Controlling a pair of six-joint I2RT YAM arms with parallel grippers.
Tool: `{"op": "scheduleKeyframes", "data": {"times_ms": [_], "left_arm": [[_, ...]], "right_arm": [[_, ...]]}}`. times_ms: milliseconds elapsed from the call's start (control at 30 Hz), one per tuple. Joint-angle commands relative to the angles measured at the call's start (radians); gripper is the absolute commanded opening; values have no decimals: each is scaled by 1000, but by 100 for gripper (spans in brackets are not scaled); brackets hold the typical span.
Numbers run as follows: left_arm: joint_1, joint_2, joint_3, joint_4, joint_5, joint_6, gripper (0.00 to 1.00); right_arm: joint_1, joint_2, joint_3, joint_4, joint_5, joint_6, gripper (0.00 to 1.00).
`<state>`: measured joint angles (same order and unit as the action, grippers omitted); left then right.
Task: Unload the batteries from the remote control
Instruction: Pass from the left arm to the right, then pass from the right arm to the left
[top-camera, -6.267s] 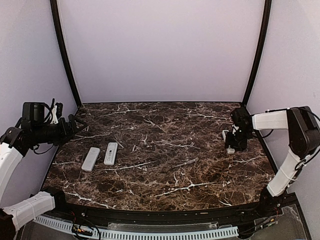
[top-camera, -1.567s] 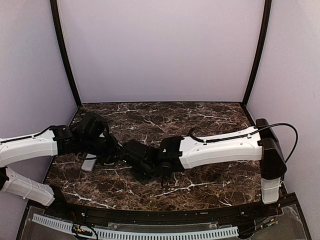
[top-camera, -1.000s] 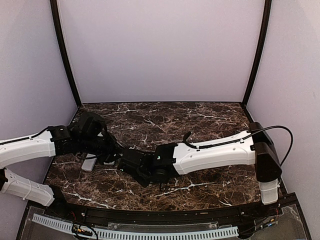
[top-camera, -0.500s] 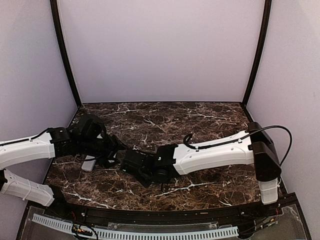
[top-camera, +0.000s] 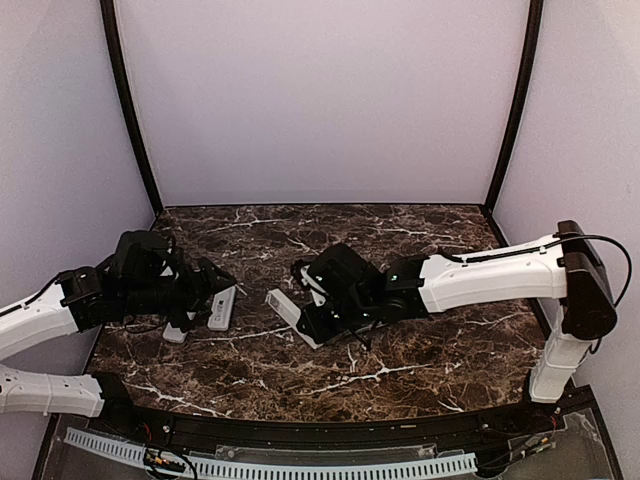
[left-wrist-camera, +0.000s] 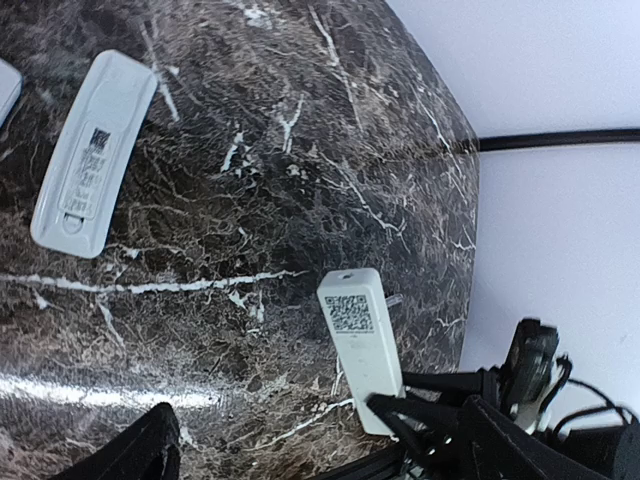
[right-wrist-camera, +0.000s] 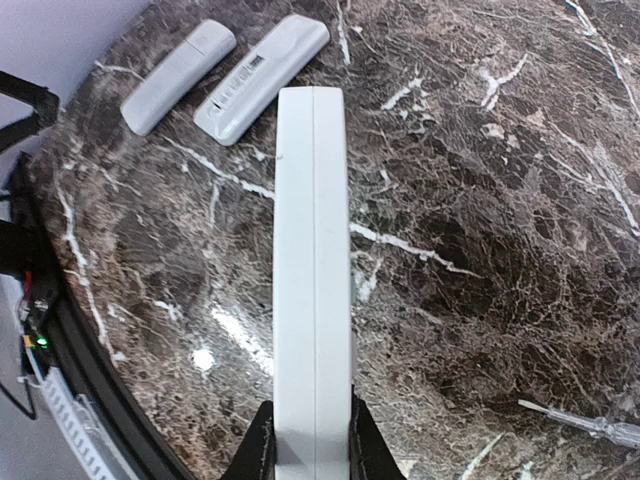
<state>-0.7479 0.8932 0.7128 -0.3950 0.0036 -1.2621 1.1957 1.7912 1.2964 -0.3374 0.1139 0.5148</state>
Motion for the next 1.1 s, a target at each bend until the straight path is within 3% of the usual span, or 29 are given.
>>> {"op": "scheduleKeyframes", "data": {"times_ms": [0,200,367,467,700,1067], "left_arm": [[5,-76,-32,112,42,294,96],[4,-107,-15,228,289,534,98],[4,-57,42,152,397,663,99],[5,-31,60,144,474,683,99],[4,-36,37,311,614,598,98],[5,-14,28,300,696,566,70]], "right_arm": [[-77,-110,-139,279,-356,48,0],[-139,-230,-260,505,-691,100,0],[-150,-274,-264,542,-837,135,0],[-151,-284,-255,535,-900,143,0],[-161,-277,-233,523,-965,140,0],[-174,-255,-217,556,-1008,165,0]]}}
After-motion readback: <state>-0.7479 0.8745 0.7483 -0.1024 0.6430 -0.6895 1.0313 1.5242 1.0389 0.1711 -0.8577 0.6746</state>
